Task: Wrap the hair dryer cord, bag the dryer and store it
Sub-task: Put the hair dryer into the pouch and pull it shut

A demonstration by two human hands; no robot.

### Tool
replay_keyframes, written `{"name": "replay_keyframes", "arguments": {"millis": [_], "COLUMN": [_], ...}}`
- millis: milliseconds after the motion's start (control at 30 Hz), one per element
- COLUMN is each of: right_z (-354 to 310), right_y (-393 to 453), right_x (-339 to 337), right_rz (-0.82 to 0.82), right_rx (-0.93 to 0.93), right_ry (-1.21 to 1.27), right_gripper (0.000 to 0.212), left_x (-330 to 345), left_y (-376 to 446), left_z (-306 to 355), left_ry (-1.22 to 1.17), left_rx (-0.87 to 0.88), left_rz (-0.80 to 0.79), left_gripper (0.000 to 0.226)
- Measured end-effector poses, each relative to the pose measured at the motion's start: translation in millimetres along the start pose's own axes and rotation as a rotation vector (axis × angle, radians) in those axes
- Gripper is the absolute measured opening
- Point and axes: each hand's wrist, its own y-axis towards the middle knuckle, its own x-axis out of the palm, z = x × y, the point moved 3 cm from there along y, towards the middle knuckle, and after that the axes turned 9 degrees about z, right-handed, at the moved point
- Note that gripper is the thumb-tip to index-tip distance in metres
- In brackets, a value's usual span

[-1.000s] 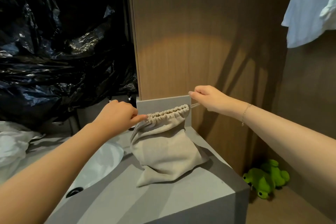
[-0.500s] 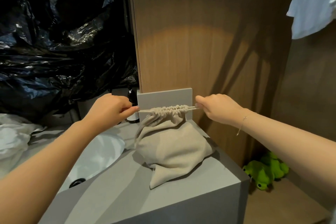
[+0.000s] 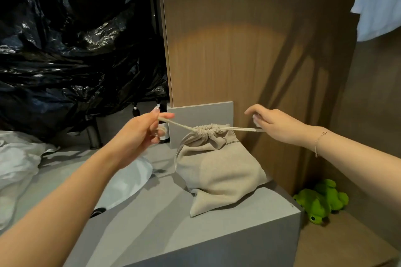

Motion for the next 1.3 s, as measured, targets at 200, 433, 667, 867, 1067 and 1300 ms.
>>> {"name": "replay_keyframes", "arguments": {"millis": [200, 433, 667, 867, 1067, 1300], "right_z": [-21.6, -25.8, -18.2, -13.1, -28.7, -50.4], "right_y": [-14.6, -7.6, -0.8, 4.7, 15.0, -46.8], "right_x": [16.4, 9.6, 5.0, 20.4, 60.9, 86.2], "right_rz": [-0.218, -0.012, 0.008, 0.018, 0.060, 0.216], "right_rx": [-0.132, -0.044, -0.049, 0.030, 0.205, -0.002], "right_ry": [-0.115, 0.177, 0.060, 0.135, 0.590, 0.128], "right_gripper": [0.066, 0.056, 0.055, 0.051, 0.026, 0.040], "left_x": [47.0, 43.5, 20.4, 17.5, 38.6, 52.8], "left_y": [7.7, 14.0, 6.3, 23.3, 46.5, 48.8], "left_z": [7.9, -20.2, -27.2, -40.5, -78.2, -133.5], "left_ry": [-0.579, 1.311, 1.300, 1.122, 0.584, 0.142], "left_rx": [-0.126, 0.549, 0.962, 0.736, 0.329, -0.086], "left_rz": [-0.041, 0.046, 0.121, 0.155, 0.277, 0.163], "left_gripper": [0.034, 0.040, 0.041, 0.034, 0.025, 0.056]}}
